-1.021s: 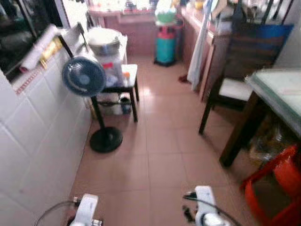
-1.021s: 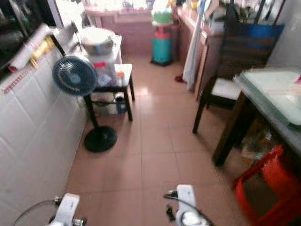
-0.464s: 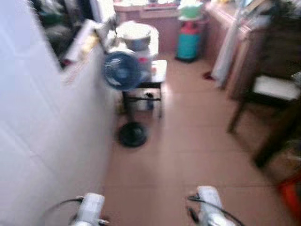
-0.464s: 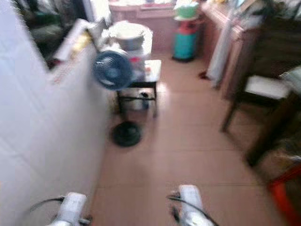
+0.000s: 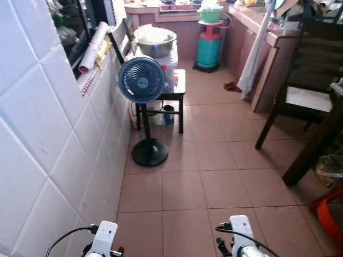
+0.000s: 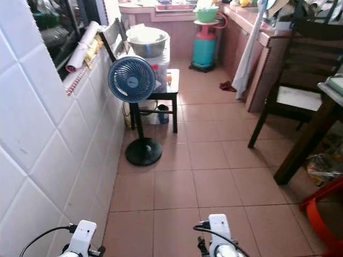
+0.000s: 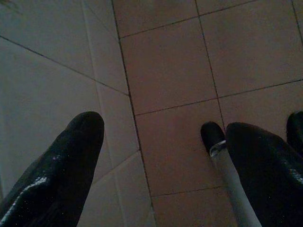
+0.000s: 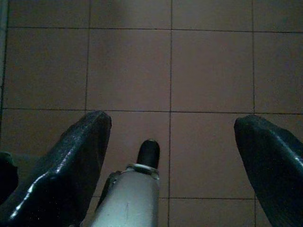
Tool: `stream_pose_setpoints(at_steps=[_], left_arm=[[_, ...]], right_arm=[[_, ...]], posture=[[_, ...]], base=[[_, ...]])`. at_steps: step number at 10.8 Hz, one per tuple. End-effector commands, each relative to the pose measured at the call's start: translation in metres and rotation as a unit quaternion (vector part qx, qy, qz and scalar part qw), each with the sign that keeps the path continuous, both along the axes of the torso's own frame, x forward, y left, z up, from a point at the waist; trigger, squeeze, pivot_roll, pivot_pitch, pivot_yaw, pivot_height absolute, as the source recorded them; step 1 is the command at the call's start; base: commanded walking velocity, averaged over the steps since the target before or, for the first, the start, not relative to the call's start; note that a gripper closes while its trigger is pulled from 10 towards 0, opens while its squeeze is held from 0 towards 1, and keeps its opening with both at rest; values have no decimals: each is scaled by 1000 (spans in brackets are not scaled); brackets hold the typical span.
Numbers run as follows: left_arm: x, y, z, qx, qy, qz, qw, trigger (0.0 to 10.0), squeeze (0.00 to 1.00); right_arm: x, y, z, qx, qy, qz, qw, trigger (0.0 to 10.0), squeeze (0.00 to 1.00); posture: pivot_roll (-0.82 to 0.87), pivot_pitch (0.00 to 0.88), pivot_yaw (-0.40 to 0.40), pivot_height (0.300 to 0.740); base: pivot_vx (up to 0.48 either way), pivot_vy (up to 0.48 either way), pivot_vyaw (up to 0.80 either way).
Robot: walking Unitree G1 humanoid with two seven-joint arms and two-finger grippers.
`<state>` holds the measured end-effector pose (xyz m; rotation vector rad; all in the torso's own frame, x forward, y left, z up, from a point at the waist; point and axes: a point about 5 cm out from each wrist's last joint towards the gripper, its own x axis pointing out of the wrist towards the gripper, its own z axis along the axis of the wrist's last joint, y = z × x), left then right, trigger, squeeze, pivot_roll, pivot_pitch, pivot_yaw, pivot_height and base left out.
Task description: Setting the table
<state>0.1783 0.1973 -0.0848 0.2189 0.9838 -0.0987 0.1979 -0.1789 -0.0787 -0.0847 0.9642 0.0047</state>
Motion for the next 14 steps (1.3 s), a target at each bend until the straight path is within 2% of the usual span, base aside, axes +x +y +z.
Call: stream_pose_setpoints(at_steps=[1,9,13,14], left_arm=[[2,2,1,2,-2,2,1000,10000,0],[0,2,0,5,4,-15,1000,10000,0],[-2,1,-1,5,6,-12,1000,10000,0],[-2,1,-1,6,3,-6,1000,10000,0]], right_arm=[[4,2,2,2,-5,1,1000,10000,0],[-1,-4,0,1,-4,6,1000,10000,0],[-1,-1,0,-1,-2,11,1000,10000,0],[-1,-1,0,-1,-2,12,1000,10000,0]], posture=[[-69,0,36,740],[-76,0,40,740],[-75,0,39,740],[-70,0,31,740]], base=[[0,0,0],[336,0,63],[355,0,495],[0,0,431]])
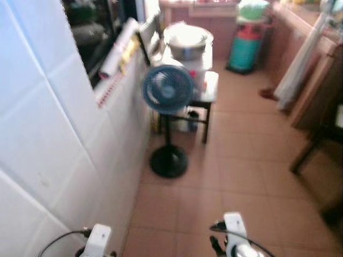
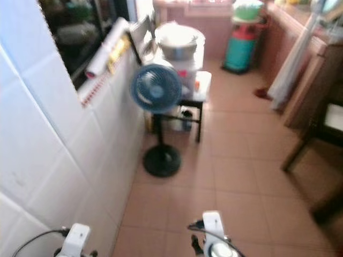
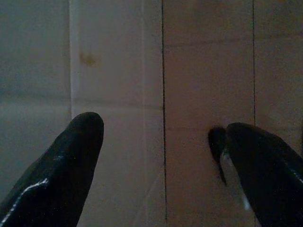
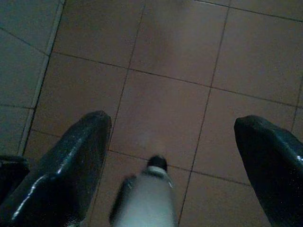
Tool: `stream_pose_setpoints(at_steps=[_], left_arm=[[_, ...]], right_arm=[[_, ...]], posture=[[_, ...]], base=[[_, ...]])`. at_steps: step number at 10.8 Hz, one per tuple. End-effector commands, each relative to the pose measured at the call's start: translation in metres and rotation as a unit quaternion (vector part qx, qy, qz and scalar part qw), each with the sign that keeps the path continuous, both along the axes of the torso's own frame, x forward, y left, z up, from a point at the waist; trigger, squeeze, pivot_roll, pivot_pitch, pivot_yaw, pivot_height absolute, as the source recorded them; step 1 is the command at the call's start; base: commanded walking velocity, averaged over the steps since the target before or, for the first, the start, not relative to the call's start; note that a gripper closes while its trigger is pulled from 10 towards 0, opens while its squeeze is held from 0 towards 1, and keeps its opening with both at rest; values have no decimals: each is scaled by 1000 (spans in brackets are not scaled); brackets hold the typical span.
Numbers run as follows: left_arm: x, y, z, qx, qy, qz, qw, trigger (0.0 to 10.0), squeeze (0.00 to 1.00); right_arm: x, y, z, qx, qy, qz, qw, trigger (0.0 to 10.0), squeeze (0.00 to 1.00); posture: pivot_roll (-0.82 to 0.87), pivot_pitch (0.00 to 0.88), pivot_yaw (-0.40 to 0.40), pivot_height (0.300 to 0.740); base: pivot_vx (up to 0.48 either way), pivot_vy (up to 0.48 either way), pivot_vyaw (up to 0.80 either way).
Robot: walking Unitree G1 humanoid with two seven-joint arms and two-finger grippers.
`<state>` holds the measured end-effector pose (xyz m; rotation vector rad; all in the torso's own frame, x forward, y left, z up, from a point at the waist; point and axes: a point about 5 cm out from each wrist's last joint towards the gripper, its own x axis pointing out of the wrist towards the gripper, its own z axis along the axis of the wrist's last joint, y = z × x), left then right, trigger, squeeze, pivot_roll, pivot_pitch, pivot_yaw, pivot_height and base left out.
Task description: Setting the table
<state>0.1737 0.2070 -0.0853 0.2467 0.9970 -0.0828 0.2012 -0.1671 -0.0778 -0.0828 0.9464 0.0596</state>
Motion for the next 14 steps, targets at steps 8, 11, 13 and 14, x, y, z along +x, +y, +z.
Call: stream_pose_setpoints(at_steps=[8,11,13,14], left_arm=[[-9,-3,-4,-6,-1,28,1000,10000,0],[-3,-4,-2,-4,-4,13,1000,10000,0],[-3,-4,-2,-7,-7,20,1000,10000,0],[-4,-3,-2,-6,-4,20,1000,10000,0]], right_arm=[[1,-2,0,-22,9,33,999,10000,0],[-1,-2,-1,-21,11,24,999,10000,0],[-2,-3,-1,-21,12,20,1000,10000,0],[-2,-4,-1,-21,12,19,1000,10000,0]], posture=[[-3,0,-10,740],[-20,0,3,740],[-21,0,4,740],[-19,0,6,740]], base=[[0,-178,0],[0,-477,0],[0,-219,0],[0,0,0]])
